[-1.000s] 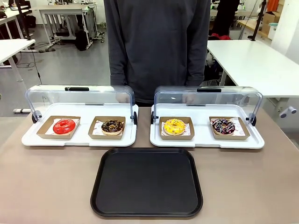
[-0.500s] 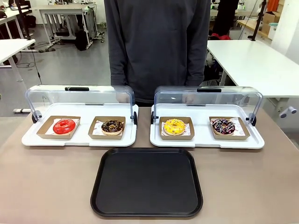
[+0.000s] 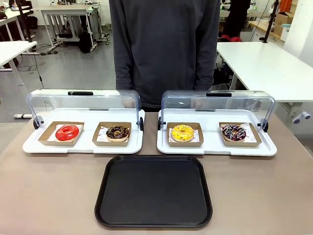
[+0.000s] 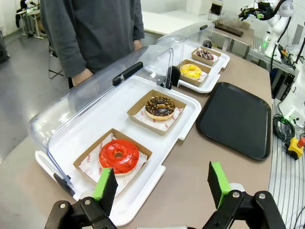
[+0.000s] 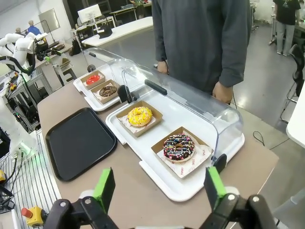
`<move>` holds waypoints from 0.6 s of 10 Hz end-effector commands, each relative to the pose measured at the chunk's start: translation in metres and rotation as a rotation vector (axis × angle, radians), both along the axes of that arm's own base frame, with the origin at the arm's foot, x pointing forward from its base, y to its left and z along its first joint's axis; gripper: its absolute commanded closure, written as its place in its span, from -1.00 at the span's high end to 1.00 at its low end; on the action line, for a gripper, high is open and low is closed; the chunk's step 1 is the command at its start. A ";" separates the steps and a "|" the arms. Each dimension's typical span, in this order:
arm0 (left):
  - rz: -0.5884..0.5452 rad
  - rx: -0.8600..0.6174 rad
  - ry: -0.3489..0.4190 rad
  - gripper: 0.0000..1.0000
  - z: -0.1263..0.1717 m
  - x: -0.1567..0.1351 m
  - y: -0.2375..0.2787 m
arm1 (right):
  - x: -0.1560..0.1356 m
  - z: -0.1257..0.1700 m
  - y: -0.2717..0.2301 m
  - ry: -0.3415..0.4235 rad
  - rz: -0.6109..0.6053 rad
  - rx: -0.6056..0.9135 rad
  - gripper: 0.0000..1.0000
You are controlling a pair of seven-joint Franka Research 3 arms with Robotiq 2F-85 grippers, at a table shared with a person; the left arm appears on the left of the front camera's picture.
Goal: Move the third donut from the left to the tray.
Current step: Pick up the Paper togo box containing the Donut indicated by the person and place it on the Handle tray.
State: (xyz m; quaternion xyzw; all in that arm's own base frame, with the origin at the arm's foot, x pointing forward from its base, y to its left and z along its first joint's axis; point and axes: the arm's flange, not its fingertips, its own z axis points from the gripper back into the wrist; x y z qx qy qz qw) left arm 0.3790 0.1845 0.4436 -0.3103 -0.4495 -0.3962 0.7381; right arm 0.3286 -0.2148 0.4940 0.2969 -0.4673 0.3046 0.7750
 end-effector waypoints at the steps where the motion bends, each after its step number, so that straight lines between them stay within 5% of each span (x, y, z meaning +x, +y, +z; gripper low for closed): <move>1: -0.005 -0.010 -0.005 1.00 0.001 -0.001 0.000 | 0.003 0.000 -0.001 -0.035 0.008 0.003 1.00; 6: -0.005 -0.010 -0.005 1.00 0.001 -0.001 0.000 | 0.003 0.000 -0.001 -0.035 0.008 0.003 1.00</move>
